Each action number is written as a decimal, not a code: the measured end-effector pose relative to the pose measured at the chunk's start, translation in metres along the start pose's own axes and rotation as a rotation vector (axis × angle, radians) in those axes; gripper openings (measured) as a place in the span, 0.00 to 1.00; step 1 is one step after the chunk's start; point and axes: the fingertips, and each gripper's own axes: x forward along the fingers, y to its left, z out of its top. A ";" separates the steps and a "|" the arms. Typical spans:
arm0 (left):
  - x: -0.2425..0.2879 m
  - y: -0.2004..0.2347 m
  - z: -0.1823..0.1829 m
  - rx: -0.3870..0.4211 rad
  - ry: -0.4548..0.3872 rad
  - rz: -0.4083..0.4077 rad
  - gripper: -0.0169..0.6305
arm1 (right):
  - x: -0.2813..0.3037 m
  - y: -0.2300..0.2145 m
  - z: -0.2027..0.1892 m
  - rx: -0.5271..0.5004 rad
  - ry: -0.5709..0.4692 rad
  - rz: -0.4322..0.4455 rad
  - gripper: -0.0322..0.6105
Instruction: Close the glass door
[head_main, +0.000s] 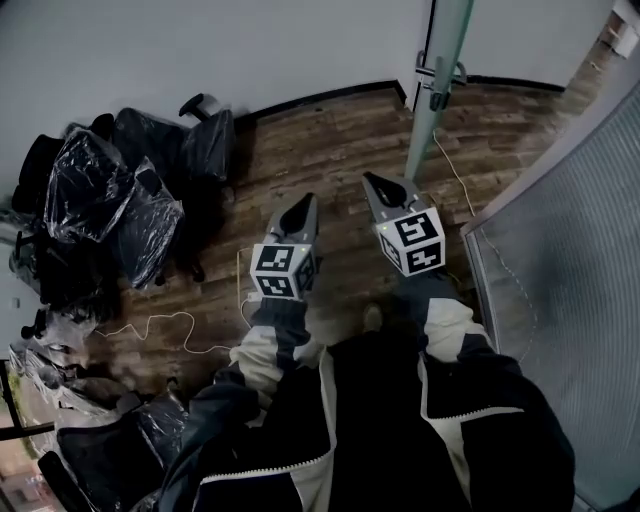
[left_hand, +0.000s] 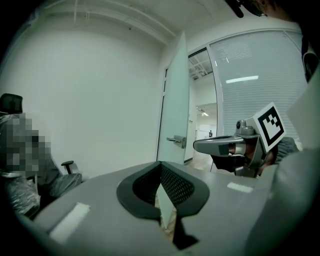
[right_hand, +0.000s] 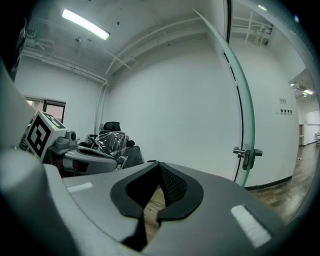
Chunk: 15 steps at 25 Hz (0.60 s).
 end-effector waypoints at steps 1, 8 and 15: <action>0.010 0.002 0.002 -0.008 0.003 0.005 0.02 | 0.007 -0.012 0.001 0.004 -0.004 -0.001 0.06; 0.058 0.026 0.008 -0.024 -0.003 0.043 0.02 | 0.056 -0.051 -0.003 0.008 0.006 0.044 0.06; 0.101 0.091 0.007 -0.069 -0.031 0.044 0.02 | 0.133 -0.056 0.001 -0.032 0.027 0.069 0.06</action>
